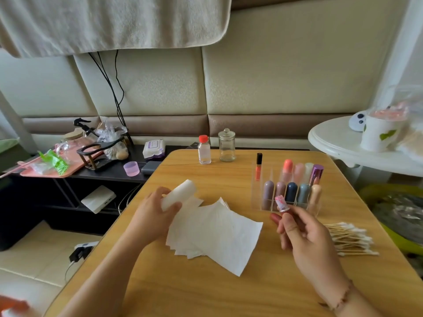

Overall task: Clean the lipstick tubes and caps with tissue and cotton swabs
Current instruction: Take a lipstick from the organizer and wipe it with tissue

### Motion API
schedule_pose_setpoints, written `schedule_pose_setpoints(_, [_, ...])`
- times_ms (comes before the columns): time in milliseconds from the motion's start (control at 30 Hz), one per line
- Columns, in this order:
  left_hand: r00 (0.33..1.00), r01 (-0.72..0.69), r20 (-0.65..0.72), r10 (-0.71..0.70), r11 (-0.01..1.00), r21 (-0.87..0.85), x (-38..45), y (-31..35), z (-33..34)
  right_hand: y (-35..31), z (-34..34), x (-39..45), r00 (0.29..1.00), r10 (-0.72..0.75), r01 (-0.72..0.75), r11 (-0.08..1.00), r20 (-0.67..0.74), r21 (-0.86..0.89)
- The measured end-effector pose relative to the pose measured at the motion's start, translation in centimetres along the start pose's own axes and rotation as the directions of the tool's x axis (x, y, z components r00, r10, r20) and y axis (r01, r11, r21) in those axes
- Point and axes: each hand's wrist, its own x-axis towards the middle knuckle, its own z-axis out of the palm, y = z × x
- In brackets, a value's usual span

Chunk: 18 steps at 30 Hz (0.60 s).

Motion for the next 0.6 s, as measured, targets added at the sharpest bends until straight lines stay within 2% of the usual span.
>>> schedule_pose_setpoints(133, [0.993,-0.058,0.11,0.046,0.993,0.102,-0.1,-0.6,0.5,0.1,0.1,0.0,1.0,0.009,-0.009,1.0,0.004,0.018])
schedule_pose_setpoints(333, [0.983,-0.153,-0.087,0.159,0.986,0.072,0.6,0.2,-0.2,0.0,0.1,0.0,1.0,0.006,-0.006,1.0,0.0,0.018])
schedule_pose_setpoints(467, [0.979,-0.163,-0.114,0.168,0.985,0.047,1.0,1.4,0.0,0.0,0.0,0.0,1.0,0.01,-0.01,1.0,-0.001,0.018])
schedule_pose_setpoints(600, [0.99,-0.101,-0.087,0.108,0.992,0.073,1.8,1.7,0.1,0.1,0.0,0.0,1.0,0.011,-0.011,1.0,-0.004,0.018])
